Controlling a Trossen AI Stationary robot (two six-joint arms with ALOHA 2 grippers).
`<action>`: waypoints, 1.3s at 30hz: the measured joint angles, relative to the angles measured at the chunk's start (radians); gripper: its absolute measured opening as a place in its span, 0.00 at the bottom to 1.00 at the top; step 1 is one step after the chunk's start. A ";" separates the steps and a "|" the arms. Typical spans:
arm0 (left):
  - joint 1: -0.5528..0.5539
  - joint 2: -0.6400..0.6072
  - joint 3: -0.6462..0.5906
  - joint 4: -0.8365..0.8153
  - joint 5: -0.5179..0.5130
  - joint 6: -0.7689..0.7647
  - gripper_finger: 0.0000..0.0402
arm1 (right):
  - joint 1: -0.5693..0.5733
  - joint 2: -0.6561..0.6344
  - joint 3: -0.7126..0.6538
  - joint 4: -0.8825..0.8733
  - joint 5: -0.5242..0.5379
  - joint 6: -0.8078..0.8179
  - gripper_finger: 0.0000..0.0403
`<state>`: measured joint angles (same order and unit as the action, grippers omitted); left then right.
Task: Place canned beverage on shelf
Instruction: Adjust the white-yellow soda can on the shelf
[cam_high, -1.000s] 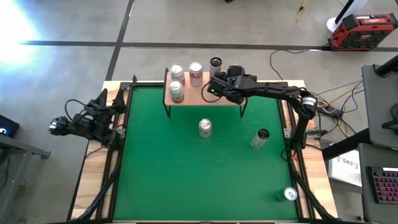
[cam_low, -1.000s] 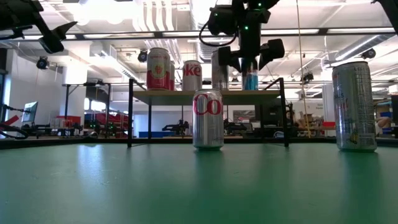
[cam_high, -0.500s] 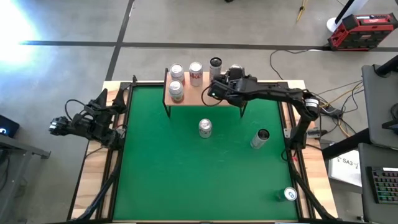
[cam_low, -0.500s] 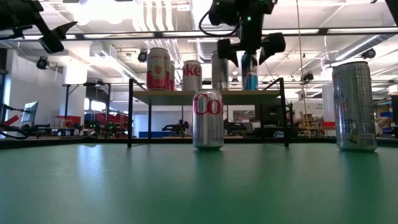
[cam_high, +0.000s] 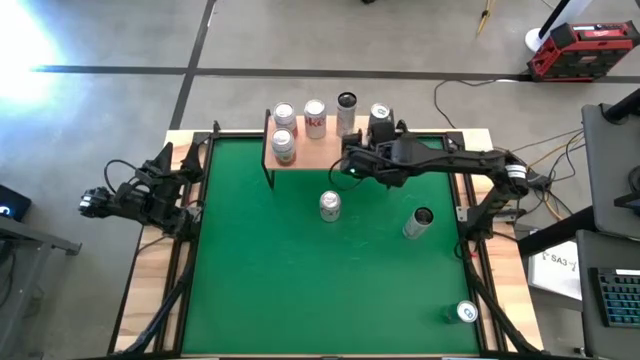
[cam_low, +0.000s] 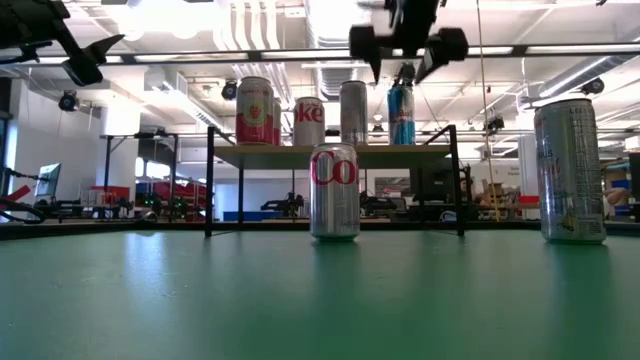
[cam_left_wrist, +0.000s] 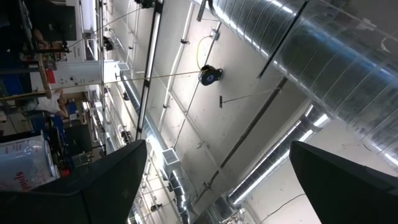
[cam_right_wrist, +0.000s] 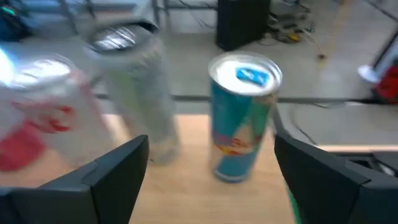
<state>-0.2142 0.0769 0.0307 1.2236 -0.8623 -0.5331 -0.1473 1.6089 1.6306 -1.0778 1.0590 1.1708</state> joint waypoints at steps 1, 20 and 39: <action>0.000 0.000 0.000 0.000 0.000 0.000 0.95 | 0.011 -0.010 0.000 0.028 0.009 -0.022 0.84; 0.000 0.000 0.000 -0.003 0.000 0.000 0.95 | -0.018 -0.044 0.000 0.469 -0.051 -0.449 0.82; 0.000 0.000 0.000 -0.012 0.000 0.000 0.95 | -0.166 -0.058 0.085 0.410 -0.488 -0.295 0.82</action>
<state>-0.2143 0.0769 0.0307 1.2118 -0.8623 -0.5331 -0.3130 1.5509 1.7152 -0.6673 0.5709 0.8762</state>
